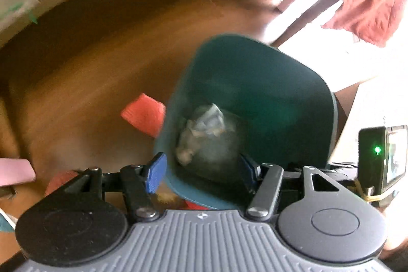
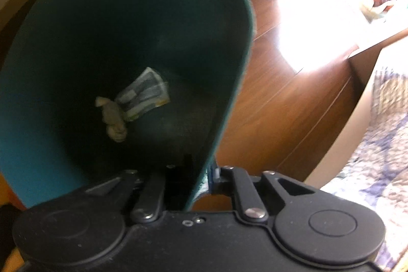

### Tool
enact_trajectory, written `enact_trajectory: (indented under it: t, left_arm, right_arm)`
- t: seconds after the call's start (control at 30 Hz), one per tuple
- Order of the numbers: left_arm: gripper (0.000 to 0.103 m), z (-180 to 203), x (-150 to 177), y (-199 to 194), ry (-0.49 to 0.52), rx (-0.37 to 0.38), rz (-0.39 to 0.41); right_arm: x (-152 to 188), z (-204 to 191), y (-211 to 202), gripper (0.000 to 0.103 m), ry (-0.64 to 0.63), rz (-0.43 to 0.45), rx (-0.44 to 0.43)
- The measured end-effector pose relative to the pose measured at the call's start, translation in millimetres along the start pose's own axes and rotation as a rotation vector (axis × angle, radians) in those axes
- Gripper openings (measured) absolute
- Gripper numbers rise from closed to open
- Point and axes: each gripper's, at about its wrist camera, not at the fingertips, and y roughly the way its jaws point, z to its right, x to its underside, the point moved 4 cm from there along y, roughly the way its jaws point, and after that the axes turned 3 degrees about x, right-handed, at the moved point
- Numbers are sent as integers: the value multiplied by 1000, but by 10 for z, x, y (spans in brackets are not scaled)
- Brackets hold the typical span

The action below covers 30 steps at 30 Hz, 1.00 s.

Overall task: Collect trash
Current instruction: 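Lower the left tool toward the white cloth beside the orange foam net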

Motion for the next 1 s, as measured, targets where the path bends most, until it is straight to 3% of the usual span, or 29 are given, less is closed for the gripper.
enact_trajectory:
  t: [0.07, 0.13, 0.3, 0.57, 0.77, 0.83, 0.9, 1.0]
  left_arm:
    - [60, -104, -50, 55, 21, -68, 50]
    - [60, -188, -142, 142, 9, -89, 56]
    - [60, -348, -292, 168, -25, -95, 43]
    - [63, -496, -350, 85, -74, -71, 11]
    - [63, -357, -362, -12, -24, 8, 50]
    - [63, -263, -370, -44, 8, 68, 66]
    - [61, -163, -382, -157, 56, 89, 122]
    - [61, -7, -423, -348, 149, 206, 187]
  right_arm:
    - [17, 1, 10, 8, 15, 15, 16]
    - [10, 8, -16, 7, 82, 23, 1]
    - [-127, 153, -19, 7, 267, -4, -59]
    - [-407, 451, -150, 9, 411, -10, -117]
    - [-406, 731, -317, 11, 452, 36, -129]
    - [-413, 854, -320, 10, 485, 59, -123]
    - [-415, 986, -287, 11, 535, 65, -122]
    - [-397, 1141, -238, 12, 583, 72, -115]
